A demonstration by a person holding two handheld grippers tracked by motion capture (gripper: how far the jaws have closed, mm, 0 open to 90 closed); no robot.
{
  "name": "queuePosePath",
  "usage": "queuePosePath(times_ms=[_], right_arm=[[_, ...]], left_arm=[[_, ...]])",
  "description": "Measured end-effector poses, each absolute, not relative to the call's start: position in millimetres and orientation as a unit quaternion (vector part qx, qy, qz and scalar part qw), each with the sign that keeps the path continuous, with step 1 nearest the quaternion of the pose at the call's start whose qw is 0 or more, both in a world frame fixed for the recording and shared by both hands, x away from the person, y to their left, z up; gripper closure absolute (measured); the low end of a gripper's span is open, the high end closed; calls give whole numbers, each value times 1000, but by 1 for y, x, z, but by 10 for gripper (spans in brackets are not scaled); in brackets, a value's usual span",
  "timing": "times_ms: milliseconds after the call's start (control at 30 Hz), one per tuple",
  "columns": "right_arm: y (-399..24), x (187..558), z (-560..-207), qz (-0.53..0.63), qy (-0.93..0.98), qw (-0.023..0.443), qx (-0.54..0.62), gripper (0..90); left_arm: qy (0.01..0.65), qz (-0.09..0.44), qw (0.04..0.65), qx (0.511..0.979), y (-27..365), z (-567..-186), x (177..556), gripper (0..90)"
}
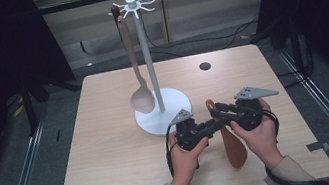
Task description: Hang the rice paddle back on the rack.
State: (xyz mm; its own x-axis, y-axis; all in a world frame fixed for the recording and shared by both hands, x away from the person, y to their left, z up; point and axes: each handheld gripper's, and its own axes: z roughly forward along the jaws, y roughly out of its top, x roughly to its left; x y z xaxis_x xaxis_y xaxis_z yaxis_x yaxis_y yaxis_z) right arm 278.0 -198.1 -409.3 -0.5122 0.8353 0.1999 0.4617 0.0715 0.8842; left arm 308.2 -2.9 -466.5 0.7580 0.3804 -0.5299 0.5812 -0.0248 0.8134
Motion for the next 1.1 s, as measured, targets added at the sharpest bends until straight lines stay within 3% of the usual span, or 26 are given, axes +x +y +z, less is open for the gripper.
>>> queuePosePath(times_ms=[833, 1100], right_arm=[[-200, 274, -399, 531, 680, 198, 466, 666], [-202, 275, -398, 537, 676, 207, 460, 454]], left_arm=[[339, -78, 630, 694, 0, -457, 310, 832], [338, -69, 636, 690, 12, -450, 314, 832]])
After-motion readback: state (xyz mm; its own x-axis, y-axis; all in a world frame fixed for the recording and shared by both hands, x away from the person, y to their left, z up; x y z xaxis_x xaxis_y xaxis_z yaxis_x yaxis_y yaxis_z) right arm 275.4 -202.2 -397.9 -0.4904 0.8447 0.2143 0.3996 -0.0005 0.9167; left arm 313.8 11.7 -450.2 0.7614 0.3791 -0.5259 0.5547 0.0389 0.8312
